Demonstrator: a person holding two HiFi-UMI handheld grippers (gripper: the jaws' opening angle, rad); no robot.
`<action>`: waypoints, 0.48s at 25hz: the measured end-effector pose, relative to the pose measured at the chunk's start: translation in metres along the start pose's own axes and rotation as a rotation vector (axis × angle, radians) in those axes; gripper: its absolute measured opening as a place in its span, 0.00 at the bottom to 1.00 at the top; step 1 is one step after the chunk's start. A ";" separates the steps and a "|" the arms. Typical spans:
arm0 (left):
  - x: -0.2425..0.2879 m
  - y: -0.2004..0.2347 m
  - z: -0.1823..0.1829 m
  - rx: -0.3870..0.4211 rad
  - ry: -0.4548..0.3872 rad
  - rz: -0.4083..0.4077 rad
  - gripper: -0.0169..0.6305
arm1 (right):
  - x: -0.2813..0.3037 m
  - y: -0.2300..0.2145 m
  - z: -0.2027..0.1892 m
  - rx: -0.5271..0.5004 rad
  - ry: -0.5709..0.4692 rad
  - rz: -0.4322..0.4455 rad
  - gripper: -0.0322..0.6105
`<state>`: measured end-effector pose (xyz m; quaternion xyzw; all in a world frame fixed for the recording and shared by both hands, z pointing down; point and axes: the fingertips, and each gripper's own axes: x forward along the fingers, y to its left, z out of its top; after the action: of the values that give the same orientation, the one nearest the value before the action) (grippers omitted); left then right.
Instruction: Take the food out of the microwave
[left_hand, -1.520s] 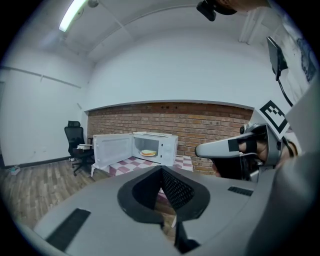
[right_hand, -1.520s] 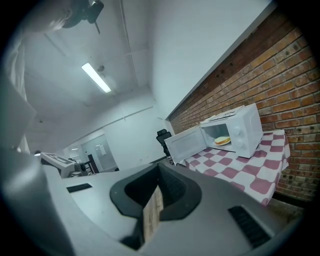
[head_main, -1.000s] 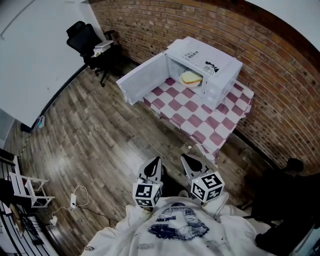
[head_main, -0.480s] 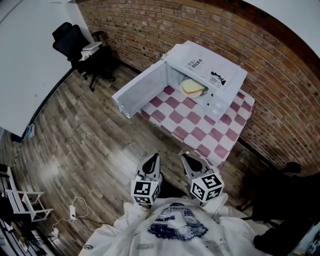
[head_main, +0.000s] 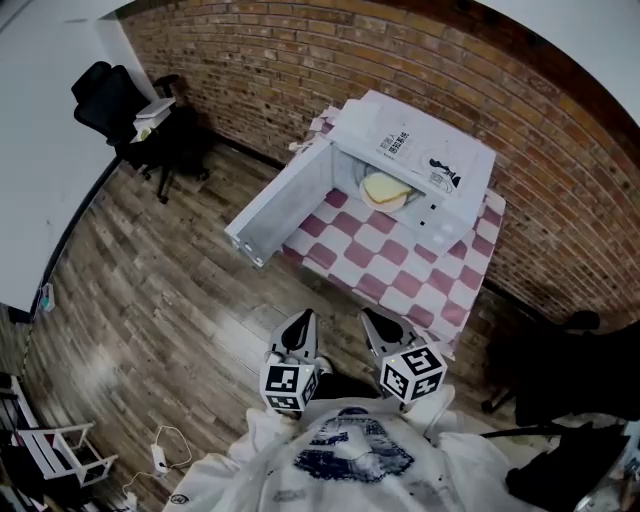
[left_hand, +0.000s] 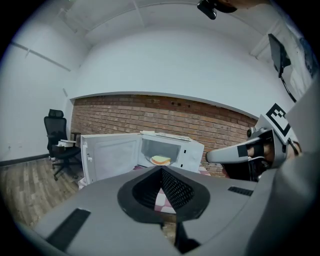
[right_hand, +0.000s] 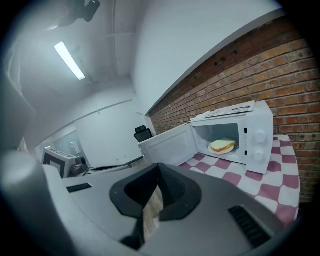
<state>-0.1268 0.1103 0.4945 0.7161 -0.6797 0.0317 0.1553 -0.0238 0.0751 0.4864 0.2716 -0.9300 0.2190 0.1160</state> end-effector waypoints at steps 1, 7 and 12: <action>0.003 0.005 0.001 0.002 0.002 -0.012 0.04 | 0.004 0.000 0.001 0.004 0.000 -0.013 0.07; 0.017 0.029 0.006 0.017 0.012 -0.081 0.04 | 0.028 0.003 0.003 0.021 -0.003 -0.080 0.07; 0.022 0.043 0.007 0.013 0.024 -0.107 0.04 | 0.045 0.008 0.007 0.026 -0.002 -0.102 0.07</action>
<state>-0.1688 0.0858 0.5015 0.7521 -0.6382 0.0364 0.1603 -0.0661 0.0577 0.4925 0.3203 -0.9122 0.2244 0.1227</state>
